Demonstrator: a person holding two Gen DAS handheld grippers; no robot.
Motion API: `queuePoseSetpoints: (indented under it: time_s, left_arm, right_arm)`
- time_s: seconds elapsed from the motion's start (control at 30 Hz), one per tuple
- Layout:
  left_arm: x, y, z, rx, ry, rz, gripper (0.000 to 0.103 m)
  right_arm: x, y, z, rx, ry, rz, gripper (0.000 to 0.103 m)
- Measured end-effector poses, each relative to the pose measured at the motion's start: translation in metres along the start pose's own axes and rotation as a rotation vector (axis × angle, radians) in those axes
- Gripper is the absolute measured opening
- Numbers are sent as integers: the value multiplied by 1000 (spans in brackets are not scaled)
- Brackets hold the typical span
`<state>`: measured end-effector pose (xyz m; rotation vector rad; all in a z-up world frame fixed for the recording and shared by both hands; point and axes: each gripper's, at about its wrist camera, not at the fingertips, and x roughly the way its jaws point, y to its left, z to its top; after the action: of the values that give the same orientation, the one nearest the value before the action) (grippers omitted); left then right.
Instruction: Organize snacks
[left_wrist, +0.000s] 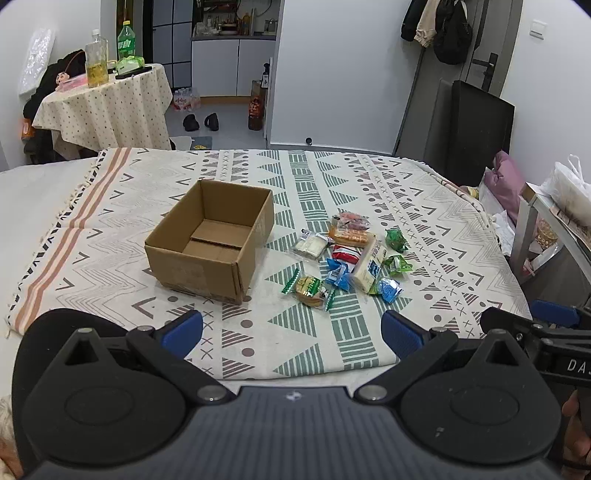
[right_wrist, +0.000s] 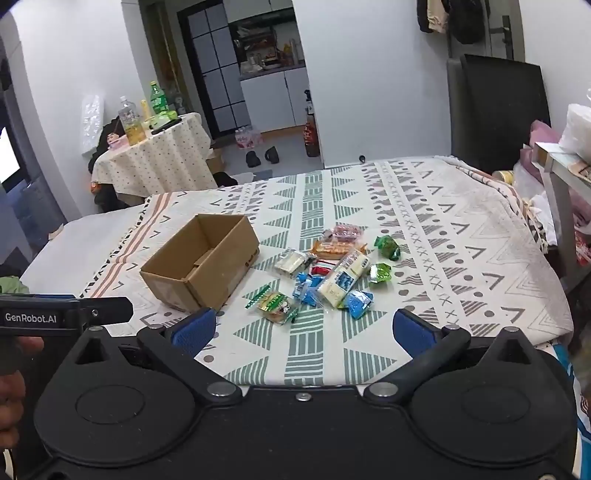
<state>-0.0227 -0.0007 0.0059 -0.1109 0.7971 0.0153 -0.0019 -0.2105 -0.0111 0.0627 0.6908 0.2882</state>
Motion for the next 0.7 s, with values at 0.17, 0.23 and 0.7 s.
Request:
queuePoseSetpoints:
  time_s: [0.17, 0.23, 0.7]
  left_arm:
    - [-5, 1, -1, 9, -18, 5, 102]
    - [-7, 1, -2, 6, -21, 2, 102]
    - [-12, 5, -1, 6, -24, 0, 102]
  right_arm:
    - [-3, 2, 2, 1, 8, -2, 103]
    - [-4, 3, 1, 1, 6, 0, 103]
    - [-9, 6, 1, -8, 11, -21, 103]
